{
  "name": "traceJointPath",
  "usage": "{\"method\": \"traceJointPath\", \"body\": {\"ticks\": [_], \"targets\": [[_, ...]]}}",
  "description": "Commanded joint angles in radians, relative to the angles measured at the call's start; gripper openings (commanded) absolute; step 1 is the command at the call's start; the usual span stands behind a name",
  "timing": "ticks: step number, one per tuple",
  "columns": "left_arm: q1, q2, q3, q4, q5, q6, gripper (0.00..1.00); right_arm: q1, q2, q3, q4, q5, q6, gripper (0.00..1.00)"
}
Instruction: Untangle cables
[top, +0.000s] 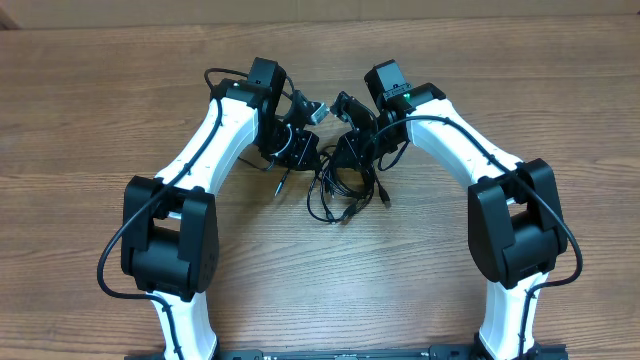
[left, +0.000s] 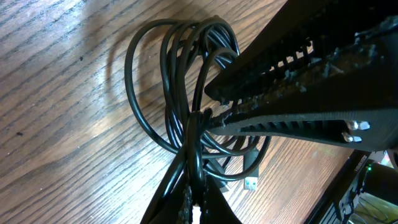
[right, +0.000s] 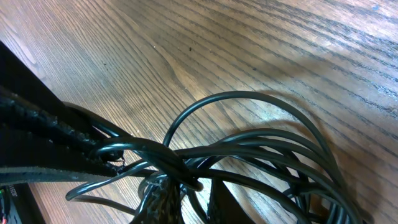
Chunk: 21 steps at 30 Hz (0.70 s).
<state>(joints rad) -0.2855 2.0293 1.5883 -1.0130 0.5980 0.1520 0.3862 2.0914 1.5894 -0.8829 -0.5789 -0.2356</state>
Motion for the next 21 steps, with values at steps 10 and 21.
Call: {"method": "traceJointPath", "body": {"ticks": [10, 21], "targets": [[-0.005, -0.005, -0.004, -0.007, 0.043, 0.029, 0.04, 0.017, -0.036, 0.02, 0.007, -0.002, -0.161, 0.19], [-0.005, -0.005, -0.004, -0.007, 0.043, 0.046, 0.04, 0.018, -0.036, 0.02, 0.003, -0.012, -0.308, 0.24]]}}
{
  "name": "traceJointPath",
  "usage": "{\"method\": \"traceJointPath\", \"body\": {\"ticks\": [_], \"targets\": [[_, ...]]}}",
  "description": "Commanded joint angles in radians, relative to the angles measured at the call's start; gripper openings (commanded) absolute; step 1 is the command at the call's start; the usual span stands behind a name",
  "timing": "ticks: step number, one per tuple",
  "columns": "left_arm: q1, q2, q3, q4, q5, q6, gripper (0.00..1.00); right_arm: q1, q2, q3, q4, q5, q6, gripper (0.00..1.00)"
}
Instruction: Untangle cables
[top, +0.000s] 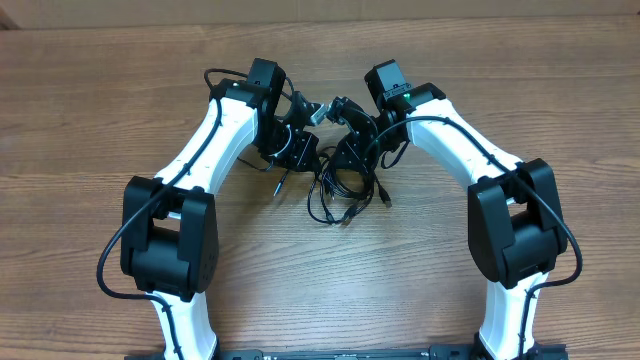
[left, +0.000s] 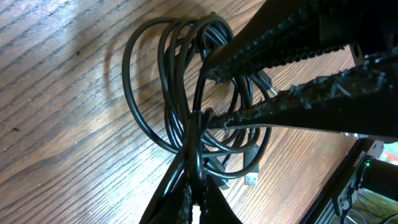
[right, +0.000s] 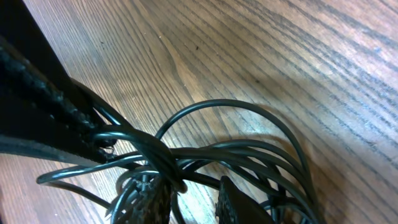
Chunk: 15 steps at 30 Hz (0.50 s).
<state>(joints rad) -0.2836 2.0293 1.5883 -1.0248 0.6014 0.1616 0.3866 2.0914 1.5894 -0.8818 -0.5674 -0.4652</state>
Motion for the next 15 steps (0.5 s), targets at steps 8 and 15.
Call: {"method": "traceJointPath", "body": {"ticks": [8, 15], "targets": [[-0.006, -0.005, -0.004, 0.005, 0.047, 0.038, 0.04, 0.018, -0.036, 0.02, 0.008, -0.071, -0.094, 0.23], [-0.006, -0.005, -0.004, 0.005, 0.073, 0.053, 0.04, 0.018, -0.036, 0.02, 0.014, -0.127, -0.095, 0.2]]}}
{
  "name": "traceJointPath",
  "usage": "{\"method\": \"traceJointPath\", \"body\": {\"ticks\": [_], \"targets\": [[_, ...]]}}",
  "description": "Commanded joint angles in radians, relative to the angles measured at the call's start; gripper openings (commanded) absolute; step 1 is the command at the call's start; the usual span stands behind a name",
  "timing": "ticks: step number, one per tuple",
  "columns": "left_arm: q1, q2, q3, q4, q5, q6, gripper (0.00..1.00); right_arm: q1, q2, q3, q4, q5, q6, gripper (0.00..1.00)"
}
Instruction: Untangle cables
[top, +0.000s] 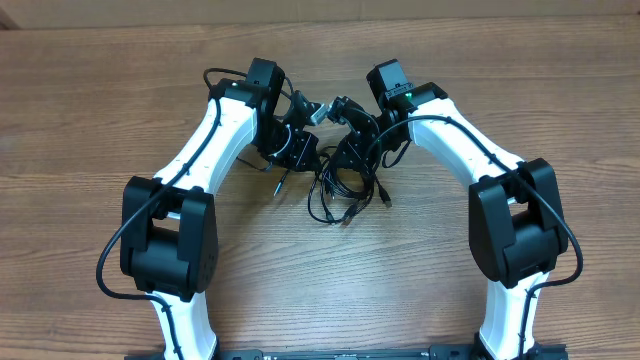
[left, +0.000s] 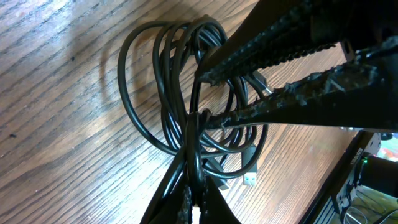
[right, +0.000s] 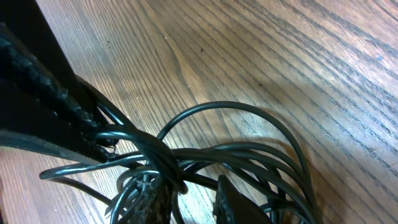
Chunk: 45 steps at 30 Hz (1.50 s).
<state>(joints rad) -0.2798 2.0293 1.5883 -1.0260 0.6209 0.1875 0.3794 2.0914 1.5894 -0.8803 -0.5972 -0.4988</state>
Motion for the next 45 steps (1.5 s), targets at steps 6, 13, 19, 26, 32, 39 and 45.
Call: {"method": "traceJointPath", "body": {"ticks": [6, 13, 19, 26, 32, 39, 45], "targets": [[-0.01, -0.005, -0.004, 0.006, 0.053, 0.03, 0.04, 0.024, -0.036, 0.02, 0.011, -0.098, -0.061, 0.13], [-0.011, -0.005, -0.004, 0.005, 0.074, 0.039, 0.04, 0.024, -0.036, 0.02, 0.013, -0.115, -0.061, 0.17], [-0.01, -0.005, -0.004, 0.002, 0.094, 0.06, 0.04, 0.024, -0.036, 0.02, 0.016, -0.116, -0.073, 0.17], [-0.01, -0.005, -0.004, 0.002, 0.041, 0.049, 0.04, 0.022, -0.036, 0.02, -0.003, -0.111, -0.086, 0.04], [-0.01, -0.005, -0.004, 0.006, -0.003, 0.014, 0.04, 0.01, -0.036, 0.02, -0.035, -0.111, -0.086, 0.04], [-0.011, -0.005, -0.004, 0.006, -0.002, 0.014, 0.04, 0.01, -0.036, 0.02, -0.011, -0.075, -0.086, 0.29], [-0.011, -0.005, -0.004, 0.006, 0.018, 0.016, 0.04, 0.018, -0.035, 0.02, 0.037, -0.059, -0.087, 0.37]]}}
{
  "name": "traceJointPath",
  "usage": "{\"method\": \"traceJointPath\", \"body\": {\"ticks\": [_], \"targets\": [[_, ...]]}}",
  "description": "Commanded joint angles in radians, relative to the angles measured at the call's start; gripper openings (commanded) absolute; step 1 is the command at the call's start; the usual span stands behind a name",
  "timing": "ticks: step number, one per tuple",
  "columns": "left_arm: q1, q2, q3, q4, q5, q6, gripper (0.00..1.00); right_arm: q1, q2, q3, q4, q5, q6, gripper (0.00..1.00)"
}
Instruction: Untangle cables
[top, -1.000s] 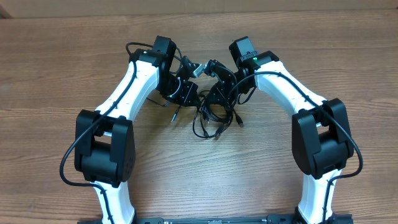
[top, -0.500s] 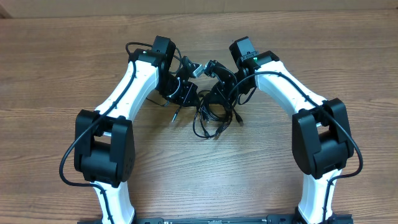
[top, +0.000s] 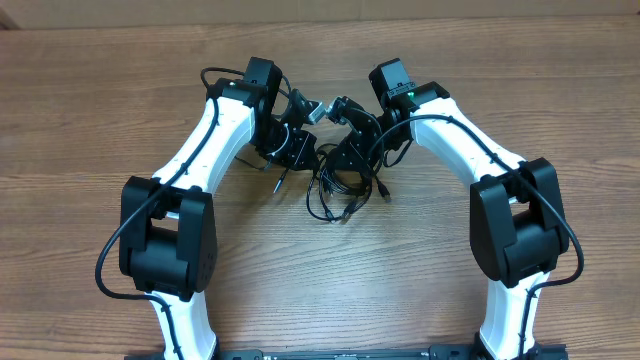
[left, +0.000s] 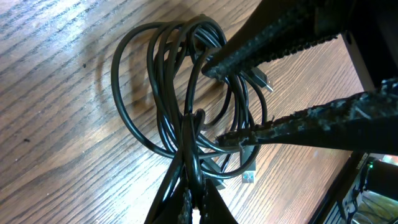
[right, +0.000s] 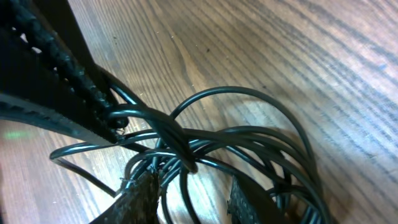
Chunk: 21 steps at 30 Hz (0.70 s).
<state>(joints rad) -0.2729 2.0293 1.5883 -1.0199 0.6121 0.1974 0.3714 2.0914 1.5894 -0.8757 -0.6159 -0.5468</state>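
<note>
A tangle of black cables (top: 338, 188) lies on the wooden table between the two arms. In the left wrist view my left gripper (left: 194, 206) is shut on a pinch of cable strands where several loops (left: 168, 81) meet. My right gripper (right: 194, 200) is open. Its fingers (right: 140, 202) stand wide apart astride the same knot, with strands running between them. Those two serrated fingers (left: 273, 43) cross the left wrist view from the right. A silver USB plug (left: 249, 177) pokes out of the bundle.
The two wrists meet over the bundle at the far middle of the wooden table (top: 90, 120). One cable end (top: 279, 185) trails to the left of the bundle, and loops (top: 345, 210) hang toward the front. The left gripper's fingers (right: 62, 87) fill the right wrist view's upper left.
My right gripper's jaws stand farther apart than 1.5 s ago, with one finger now well clear of the strands. My left gripper still pinches the same knot, and the bundle has barely shifted.
At first my right gripper's fingers were nearly together on the bundle, right beside my left gripper's pinch. At the following two moments they had parted a little. Now they are wide open, while my left gripper has kept its hold on the strands.
</note>
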Motion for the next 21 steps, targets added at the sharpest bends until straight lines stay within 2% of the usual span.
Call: {"method": "traceJointPath", "body": {"ticks": [1, 5, 8, 14, 17, 18, 19, 20, 21], "targets": [[-0.018, -0.005, -0.004, -0.002, 0.042, 0.016, 0.04, 0.027, -0.035, 0.02, 0.039, -0.04, -0.039, 0.37], [-0.018, -0.005, -0.004, -0.005, 0.081, 0.041, 0.04, 0.035, -0.034, 0.02, 0.049, -0.04, -0.038, 0.34], [-0.017, -0.005, -0.004, -0.006, 0.097, 0.047, 0.04, 0.04, -0.034, 0.02, 0.048, -0.04, -0.038, 0.2], [-0.017, -0.005, -0.004, -0.005, 0.137, 0.063, 0.04, 0.041, -0.034, 0.02, 0.035, -0.041, -0.038, 0.19], [-0.017, -0.005, -0.004, -0.005, 0.138, 0.074, 0.04, 0.041, -0.034, 0.02, 0.033, -0.039, -0.038, 0.26], [-0.017, -0.005, -0.004, -0.005, 0.137, 0.077, 0.04, 0.041, -0.034, 0.02, 0.033, -0.039, -0.038, 0.52], [-0.017, -0.005, -0.004, -0.005, 0.136, 0.077, 0.04, 0.041, -0.034, 0.02, 0.033, -0.04, -0.038, 0.66], [-0.017, -0.005, -0.004, -0.005, 0.136, 0.077, 0.04, 0.041, -0.034, 0.02, 0.033, -0.04, -0.037, 0.68], [-0.016, -0.005, -0.004, -0.005, 0.136, 0.077, 0.04, 0.041, -0.034, 0.02, 0.033, -0.04, -0.038, 0.66]]}}
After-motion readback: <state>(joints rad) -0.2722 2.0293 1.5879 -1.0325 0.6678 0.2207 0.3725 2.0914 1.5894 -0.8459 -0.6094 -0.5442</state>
